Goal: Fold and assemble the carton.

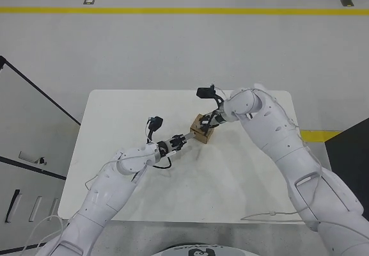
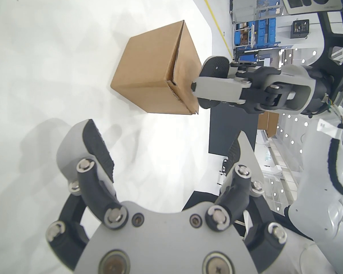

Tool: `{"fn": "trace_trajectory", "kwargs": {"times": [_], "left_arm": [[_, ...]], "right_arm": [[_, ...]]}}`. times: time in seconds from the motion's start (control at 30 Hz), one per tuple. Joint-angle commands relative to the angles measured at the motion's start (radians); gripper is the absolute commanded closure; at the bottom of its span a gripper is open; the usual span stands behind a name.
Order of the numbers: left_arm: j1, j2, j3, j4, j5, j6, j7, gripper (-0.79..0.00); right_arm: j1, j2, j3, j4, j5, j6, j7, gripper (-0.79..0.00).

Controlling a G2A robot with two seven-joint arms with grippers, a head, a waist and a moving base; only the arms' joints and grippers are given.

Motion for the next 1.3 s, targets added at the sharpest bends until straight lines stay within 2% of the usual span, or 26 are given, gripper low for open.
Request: {"fn": "trace_trajectory", "kwargs": {"times": [0.0,0.1,0.23,0.43,0.83,1.27], "left_arm": [[0.000,0.000,-0.001,-0.002,0.000,0.001,0.001,-0.785],[-0.002,0.000,-0.004,-0.005,0.001,0.004,0.005,-0.785],[0.000,0.001,-0.008,-0.016,0.006,0.006,0.013,-0.785],[0.005,0.002,-0.010,-0.024,0.007,0.005,0.020,-0.785],[0.003,0.001,-0.011,-0.022,0.009,0.018,0.030,-0.785],[-0.005,-0.001,-0.009,-0.013,0.011,0.025,0.031,-0.785]], "right_arm": [[-0.001,0.006,0.022,-0.007,0.020,-0.008,0.007,-0.785],[-0.004,0.021,0.071,-0.021,0.052,-0.020,0.000,-0.785],[-0.026,0.043,0.134,-0.022,0.030,-0.032,-0.101,-0.785],[-0.055,0.051,0.153,0.002,0.029,-0.049,-0.188,-0.785],[0.015,0.019,0.110,0.195,0.207,-0.117,-0.110,-0.785],[0.044,0.000,0.075,0.278,0.283,-0.146,-0.048,-0.785]]}}
